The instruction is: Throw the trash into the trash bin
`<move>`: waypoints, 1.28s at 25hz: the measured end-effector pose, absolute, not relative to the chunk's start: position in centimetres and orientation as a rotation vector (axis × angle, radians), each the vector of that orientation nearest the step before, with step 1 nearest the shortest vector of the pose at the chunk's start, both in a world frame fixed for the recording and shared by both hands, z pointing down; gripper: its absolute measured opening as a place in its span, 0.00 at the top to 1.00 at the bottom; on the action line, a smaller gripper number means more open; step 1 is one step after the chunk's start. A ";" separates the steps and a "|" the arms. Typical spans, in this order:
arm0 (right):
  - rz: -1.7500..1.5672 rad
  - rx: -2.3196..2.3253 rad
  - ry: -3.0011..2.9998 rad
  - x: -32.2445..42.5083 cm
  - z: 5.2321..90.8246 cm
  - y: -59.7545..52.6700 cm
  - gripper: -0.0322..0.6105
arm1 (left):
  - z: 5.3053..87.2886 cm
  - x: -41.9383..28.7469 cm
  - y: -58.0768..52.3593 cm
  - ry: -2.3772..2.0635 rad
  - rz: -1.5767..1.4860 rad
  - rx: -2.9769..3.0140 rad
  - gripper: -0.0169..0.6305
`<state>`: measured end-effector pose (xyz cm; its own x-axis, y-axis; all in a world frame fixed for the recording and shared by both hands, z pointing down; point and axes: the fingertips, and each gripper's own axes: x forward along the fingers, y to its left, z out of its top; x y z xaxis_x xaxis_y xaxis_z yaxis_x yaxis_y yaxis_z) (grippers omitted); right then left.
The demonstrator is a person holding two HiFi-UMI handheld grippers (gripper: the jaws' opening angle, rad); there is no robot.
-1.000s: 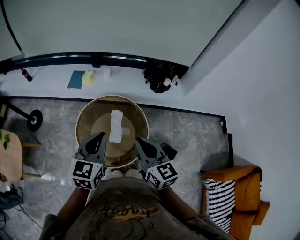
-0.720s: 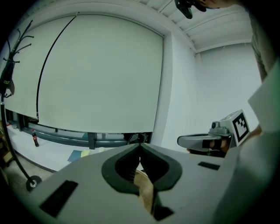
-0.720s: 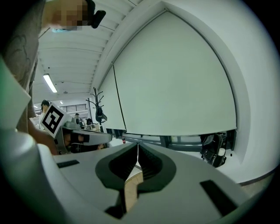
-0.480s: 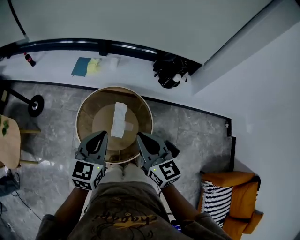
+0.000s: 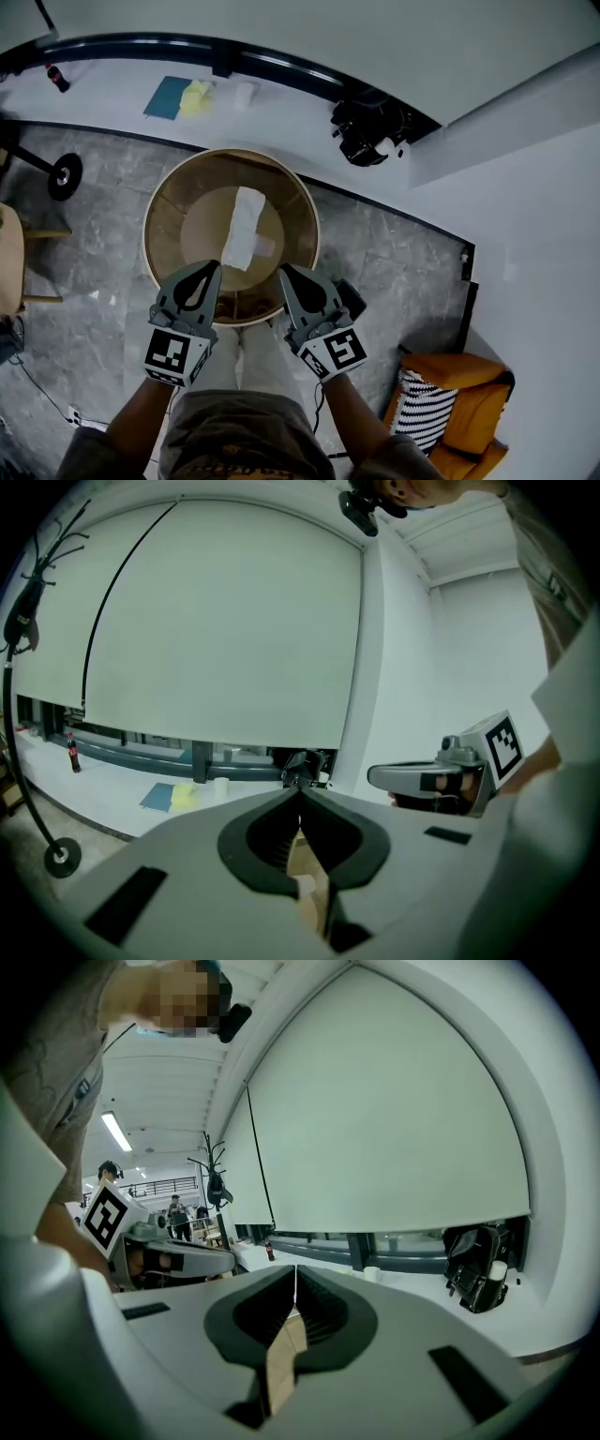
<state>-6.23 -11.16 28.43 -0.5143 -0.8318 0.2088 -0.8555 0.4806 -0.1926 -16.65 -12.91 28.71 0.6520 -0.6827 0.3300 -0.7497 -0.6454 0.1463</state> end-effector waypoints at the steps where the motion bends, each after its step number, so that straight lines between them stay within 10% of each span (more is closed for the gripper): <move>1: 0.427 1.494 -2.628 -6.3 29.6 -11.3 0.92 | 29.9 -16.5 -13.1 -1.151 0.352 2.598 0.95; 19: 0.489 1.476 -2.584 -6.2 44.7 -14.1 0.92 | 45.5 -14.9 -15.7 -1.091 0.358 2.519 0.94; 28: 0.560 1.329 -2.620 -6.7 47.0 -14.1 0.43 | 46.7 -13.5 -15.7 -1.035 0.387 2.518 0.94; 32: 0.536 1.255 -2.636 -7.3 47.5 -14.3 0.40 | 46.9 -13.0 -15.8 -1.031 0.390 2.505 0.95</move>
<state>-7.29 -14.29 47.55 -0.6304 -0.7140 0.3046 -0.7763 0.5805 -0.2457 -13.05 -15.79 46.92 0.6887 -0.6056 0.3987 -0.7179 -0.6466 0.2579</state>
